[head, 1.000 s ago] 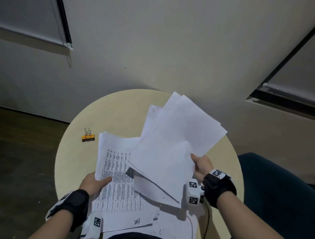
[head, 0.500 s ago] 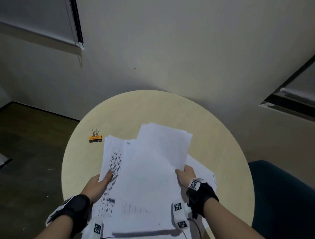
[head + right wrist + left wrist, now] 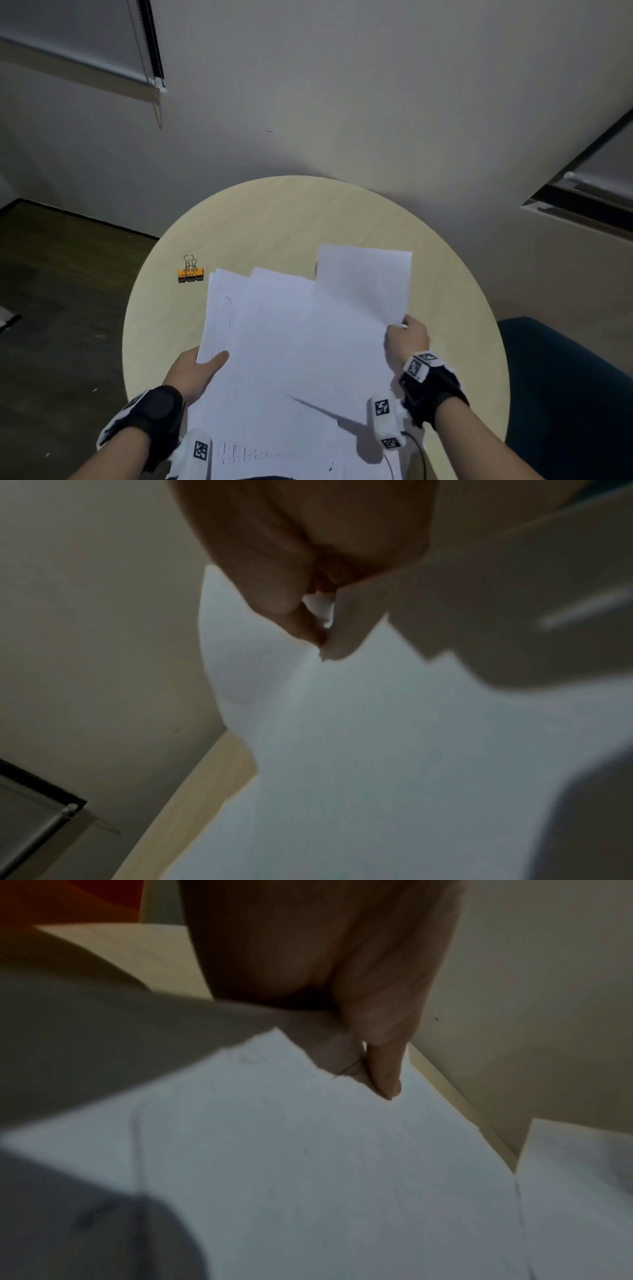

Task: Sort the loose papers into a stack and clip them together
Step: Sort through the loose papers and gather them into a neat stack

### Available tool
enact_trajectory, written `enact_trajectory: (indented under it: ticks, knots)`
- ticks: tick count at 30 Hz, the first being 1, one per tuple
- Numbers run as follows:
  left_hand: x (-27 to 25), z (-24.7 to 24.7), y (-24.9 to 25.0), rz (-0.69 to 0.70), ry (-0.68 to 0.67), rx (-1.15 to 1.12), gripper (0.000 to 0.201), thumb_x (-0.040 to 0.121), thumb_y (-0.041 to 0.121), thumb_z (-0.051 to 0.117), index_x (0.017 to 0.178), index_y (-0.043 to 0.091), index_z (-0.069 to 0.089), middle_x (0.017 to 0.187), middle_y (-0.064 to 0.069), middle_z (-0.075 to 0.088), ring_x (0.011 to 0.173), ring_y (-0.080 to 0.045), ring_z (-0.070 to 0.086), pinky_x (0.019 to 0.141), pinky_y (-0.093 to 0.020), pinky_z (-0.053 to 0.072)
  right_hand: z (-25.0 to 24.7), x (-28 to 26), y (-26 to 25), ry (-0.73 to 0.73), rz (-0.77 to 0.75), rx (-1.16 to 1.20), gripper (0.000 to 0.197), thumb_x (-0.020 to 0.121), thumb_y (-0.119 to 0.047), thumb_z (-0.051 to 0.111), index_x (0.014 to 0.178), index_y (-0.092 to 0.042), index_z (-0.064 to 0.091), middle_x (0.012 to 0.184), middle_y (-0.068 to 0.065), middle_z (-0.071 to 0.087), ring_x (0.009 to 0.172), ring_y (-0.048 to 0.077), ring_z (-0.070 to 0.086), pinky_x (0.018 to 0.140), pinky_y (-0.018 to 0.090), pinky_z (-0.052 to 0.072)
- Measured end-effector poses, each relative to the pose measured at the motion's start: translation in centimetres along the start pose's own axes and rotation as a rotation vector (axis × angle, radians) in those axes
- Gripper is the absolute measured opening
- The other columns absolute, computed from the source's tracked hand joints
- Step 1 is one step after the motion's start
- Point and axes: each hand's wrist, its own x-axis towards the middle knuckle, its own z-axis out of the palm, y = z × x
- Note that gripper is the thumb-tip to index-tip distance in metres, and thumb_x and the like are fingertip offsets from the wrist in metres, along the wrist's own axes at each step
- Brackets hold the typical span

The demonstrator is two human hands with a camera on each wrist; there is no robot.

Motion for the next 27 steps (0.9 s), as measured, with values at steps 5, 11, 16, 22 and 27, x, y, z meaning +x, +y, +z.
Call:
enact_trajectory:
  ticks: [5, 11, 16, 22, 27]
  knots:
    - [0.2, 0.3, -0.1, 0.008, 0.000, -0.010, 0.021, 0.078, 0.013, 0.077, 0.097, 0.008, 0.069, 0.092, -0.006, 0.074, 0.083, -0.026, 0.071, 0.064, -0.027, 0.051, -5.3, -0.1, -3.7, 0.175, -0.136, 0.050, 0.014, 0.089, -0.002, 0.050, 0.078, 0.002, 0.058, 0.063, 0.009, 0.055, 0.049, 0.021, 0.043, 0.047, 0.023, 0.031]
    - [0.7, 0.3, -0.9, 0.010, 0.026, 0.004, 0.027, 0.070, 0.019, 0.084, 0.093, 0.014, 0.072, 0.087, -0.002, 0.077, 0.080, -0.026, 0.073, 0.074, -0.035, 0.057, -2.1, -1.1, -3.3, -0.162, -0.079, 0.018, 0.006, 0.085, -0.003, 0.064, 0.089, -0.002, 0.068, 0.079, 0.008, 0.068, 0.037, -0.004, 0.055, 0.041, 0.010, 0.042]
    - [1.0, 0.3, -1.6, 0.022, 0.071, 0.035, 0.025, 0.075, 0.033, 0.079, 0.095, 0.019, 0.073, 0.088, 0.001, 0.076, 0.081, -0.023, 0.071, 0.074, -0.033, 0.055, 4.0, -1.9, 0.4, -0.348, 0.169, -0.079, 0.041, 0.092, -0.016, 0.061, 0.127, 0.005, 0.054, 0.125, 0.019, 0.060, 0.103, 0.024, 0.058, 0.083, 0.031, 0.049]
    - [0.9, 0.3, -1.0, 0.021, 0.102, 0.073, 0.021, 0.085, 0.033, 0.070, 0.094, 0.014, 0.071, 0.072, 0.006, 0.070, 0.066, -0.017, 0.064, 0.057, -0.025, 0.045, 5.2, -2.2, 0.0, -0.573, 0.307, 0.227, 0.017, 0.093, -0.006, 0.056, 0.106, 0.006, 0.059, 0.113, 0.025, 0.061, 0.097, 0.032, 0.063, 0.089, 0.040, 0.047]
    - [1.0, 0.3, -1.2, 0.004, 0.111, 0.080, 0.022, 0.083, 0.031, 0.072, 0.088, 0.010, 0.070, 0.050, 0.011, 0.057, 0.049, -0.014, 0.051, 0.051, -0.023, 0.038, 3.4, -2.8, -2.4, -0.712, 0.125, 0.671, 0.022, 0.095, -0.002, 0.053, 0.115, -0.001, 0.063, 0.113, 0.017, 0.069, 0.091, 0.028, 0.069, 0.076, 0.037, 0.060]
